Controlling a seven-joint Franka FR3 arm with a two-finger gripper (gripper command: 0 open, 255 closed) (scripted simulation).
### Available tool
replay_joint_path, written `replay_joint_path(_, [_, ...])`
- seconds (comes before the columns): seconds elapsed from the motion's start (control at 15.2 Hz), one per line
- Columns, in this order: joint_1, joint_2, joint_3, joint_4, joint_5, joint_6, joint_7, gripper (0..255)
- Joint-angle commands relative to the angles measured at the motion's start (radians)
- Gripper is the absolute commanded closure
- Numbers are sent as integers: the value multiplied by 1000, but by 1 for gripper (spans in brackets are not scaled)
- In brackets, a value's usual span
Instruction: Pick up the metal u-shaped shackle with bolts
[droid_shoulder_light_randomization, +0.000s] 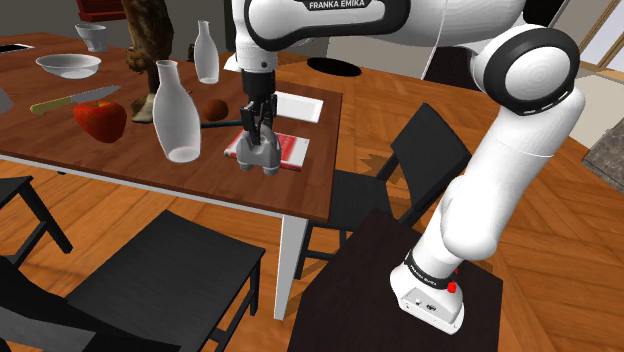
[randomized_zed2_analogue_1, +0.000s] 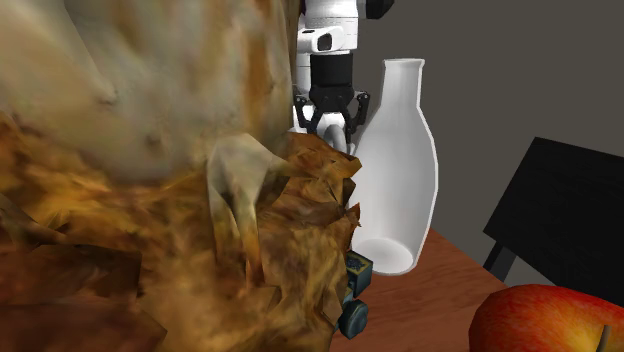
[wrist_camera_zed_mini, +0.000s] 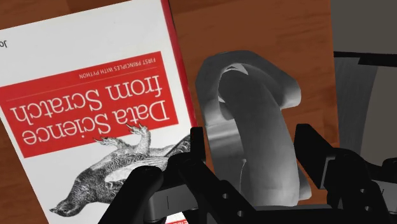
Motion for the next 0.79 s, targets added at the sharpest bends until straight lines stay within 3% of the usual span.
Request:
replay_joint_path(0.0, [0, 1, 0, -2, 0, 1, 0, 255])
replay_joint_path(0.4, [-1, 1, -1, -3, 0, 2, -1, 255])
replay_joint_path(0.73, [-1, 3, -1, 67, -1, -66, 1, 255])
